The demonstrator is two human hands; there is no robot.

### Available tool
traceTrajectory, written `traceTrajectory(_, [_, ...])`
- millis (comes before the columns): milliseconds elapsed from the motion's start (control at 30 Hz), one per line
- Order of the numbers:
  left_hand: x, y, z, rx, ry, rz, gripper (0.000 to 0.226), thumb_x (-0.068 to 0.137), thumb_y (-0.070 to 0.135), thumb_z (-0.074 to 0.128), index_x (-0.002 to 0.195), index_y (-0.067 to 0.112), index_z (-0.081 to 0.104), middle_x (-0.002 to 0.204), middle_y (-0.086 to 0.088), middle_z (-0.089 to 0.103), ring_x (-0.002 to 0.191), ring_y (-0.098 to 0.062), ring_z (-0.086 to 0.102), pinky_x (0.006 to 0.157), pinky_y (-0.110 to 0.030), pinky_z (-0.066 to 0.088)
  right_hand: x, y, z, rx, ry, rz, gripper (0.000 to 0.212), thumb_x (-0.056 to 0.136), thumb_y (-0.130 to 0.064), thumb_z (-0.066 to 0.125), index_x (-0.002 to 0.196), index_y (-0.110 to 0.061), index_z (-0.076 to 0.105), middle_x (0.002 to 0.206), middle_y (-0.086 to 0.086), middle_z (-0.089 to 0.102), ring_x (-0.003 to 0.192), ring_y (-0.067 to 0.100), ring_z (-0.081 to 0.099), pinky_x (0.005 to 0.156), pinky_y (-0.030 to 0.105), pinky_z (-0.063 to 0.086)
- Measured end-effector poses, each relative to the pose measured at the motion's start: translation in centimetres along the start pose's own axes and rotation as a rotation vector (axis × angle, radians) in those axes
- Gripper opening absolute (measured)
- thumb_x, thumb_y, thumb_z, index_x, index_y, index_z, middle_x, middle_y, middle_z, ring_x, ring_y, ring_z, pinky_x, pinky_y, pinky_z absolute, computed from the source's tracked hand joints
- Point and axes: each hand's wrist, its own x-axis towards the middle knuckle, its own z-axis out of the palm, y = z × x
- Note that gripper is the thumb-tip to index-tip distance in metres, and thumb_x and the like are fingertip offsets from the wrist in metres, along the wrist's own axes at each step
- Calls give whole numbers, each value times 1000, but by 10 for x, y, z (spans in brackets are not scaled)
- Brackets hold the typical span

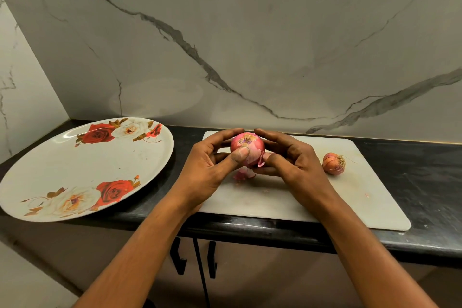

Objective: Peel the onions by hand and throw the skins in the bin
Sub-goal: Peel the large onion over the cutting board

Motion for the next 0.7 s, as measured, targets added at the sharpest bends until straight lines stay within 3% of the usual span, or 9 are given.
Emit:
traceTrajectory(100, [1,0,1,-19,13,-20,48,93,25,71,140,19,63,131,-6,69,113,-23,74,98,-42,61,-1,-1,1,-55,1,10,53,93,-18,78,143,-21,62,133,0,71,109,19,76,92,40,63])
traceTrajectory(200, [2,1,1,-10,12,-36,47,97,28,67,143,22,62,135,-6,67,119,-22,72,98,-43,61,-1,-1,2,-72,16,10,59,85,-19,84,141,-21,63,133,1,71,107,19,77,94,43,63])
traceTrajectory(433, [0,1,0,-6,28,-25,54,88,21,78,139,21,59,127,-6,70,106,-25,77,95,-40,62,0,-2,1,-161,76,-35,25,86,-22,86,103,-13,70,100,6,78,85,22,79,82,54,64])
traceTrajectory(567, [0,1,-1,-14,30,-20,55,86,22,78,138,20,59,126,-5,70,107,-22,76,94,-37,62,0,0,1,-117,32,-54,12,94,-15,77,99,-6,71,101,7,79,91,24,79,88,50,64])
traceTrajectory(700, [2,-2,-2,-74,39,-29,54,88,23,77,139,16,60,125,-10,72,111,-29,75,97,-41,61,3,4,1,-43,82,-41,5,97,-5,73,95,-4,68,99,16,75,90,30,80,88,52,64])
